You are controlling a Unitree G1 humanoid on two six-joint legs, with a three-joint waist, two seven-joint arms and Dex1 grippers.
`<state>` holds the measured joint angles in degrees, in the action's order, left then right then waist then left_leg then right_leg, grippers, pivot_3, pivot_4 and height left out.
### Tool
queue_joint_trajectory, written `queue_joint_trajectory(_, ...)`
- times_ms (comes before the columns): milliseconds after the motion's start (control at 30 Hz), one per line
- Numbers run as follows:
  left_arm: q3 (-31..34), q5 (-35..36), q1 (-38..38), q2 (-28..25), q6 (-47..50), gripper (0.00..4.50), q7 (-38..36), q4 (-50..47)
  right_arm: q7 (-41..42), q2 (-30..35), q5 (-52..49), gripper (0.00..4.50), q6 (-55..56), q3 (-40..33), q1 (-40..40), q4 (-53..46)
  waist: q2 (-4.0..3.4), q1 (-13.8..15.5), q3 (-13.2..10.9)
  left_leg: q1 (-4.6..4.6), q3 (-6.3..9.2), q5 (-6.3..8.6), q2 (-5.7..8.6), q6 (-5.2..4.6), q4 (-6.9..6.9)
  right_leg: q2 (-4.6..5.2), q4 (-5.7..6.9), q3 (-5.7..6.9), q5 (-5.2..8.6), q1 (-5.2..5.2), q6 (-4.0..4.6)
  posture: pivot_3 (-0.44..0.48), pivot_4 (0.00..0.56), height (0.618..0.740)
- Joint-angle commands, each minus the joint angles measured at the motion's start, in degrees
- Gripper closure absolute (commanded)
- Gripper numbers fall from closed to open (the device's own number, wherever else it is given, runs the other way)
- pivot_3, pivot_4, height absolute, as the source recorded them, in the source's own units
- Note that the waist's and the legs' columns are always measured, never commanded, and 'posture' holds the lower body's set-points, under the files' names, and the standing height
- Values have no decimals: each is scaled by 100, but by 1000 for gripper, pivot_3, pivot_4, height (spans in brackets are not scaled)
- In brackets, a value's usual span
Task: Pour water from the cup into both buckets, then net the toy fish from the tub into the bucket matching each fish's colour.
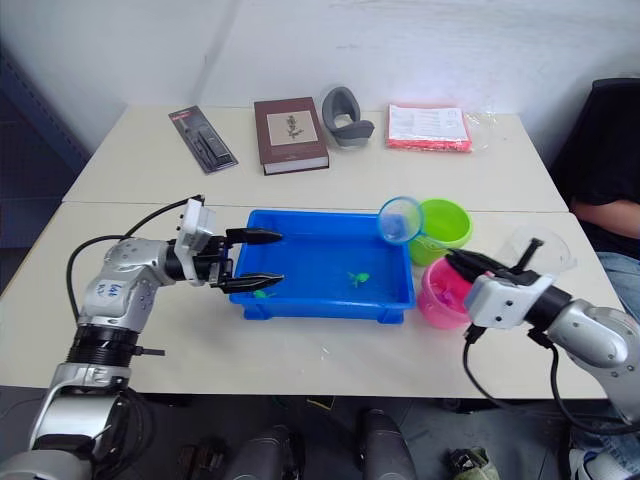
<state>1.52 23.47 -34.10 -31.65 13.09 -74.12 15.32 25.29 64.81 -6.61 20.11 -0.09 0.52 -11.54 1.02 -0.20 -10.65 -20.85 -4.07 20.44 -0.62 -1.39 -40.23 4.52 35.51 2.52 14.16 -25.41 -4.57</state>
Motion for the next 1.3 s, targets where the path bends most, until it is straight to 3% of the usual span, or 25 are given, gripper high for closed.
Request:
queue_joint_trajectory(33,209,143,95,-317,-22,64,-202,-155,715,99,-170,4500,-1254,104,-516,-778,0,6,0,0,-1,1,0,-1,0,2,1,1,0,-1,1,0,150,740)
queue_joint_trajectory(267,282,138,205,-540,-240,64,-424,87,1515,86,1476,4500,-1961,811,-1744,-560,0,47,0,-20,17,4,8,-7,-4,2,-8,20,1,-6,5,0,150,740)
queue_joint_trajectory(533,311,60,196,-605,-633,64,-653,556,2321,-363,1838,4500,-2374,1218,-2256,-345,0,22,0,-21,12,7,14,-12,-5,-2,-8,47,1,-9,3,0,150,740)
queue_joint_trajectory(733,309,57,197,-616,-733,64,-671,656,2828,-837,1066,4500,-3387,1004,-2047,-848,0,32,0,-23,13,7,16,-12,-6,1,-7,50,0,-9,3,0,150,740)
queue_joint_trajectory(1033,376,157,210,-601,-726,64,-691,715,2583,-1763,-297,4500,-4852,22,-1933,-1423,0,23,0,-22,15,8,10,-10,-8,4,-3,52,0,-9,2,0,150,740)
queue_joint_trajectory(1200,544,377,367,-606,-423,64,-555,401,2872,-1791,-792,4500,-4224,-593,-1302,-1691,0,44,0,-23,15,9,11,-9,-7,4,-5,50,0,-9,2,0,150,740)
queue_joint_trajectory(1300,563,421,440,-571,-258,64,-418,141,2530,-2113,-991,4500,-3974,-1107,-835,-1831,1,69,0,-25,19,10,12,-10,-7,4,-7,47,0,-8,2,0,150,740)
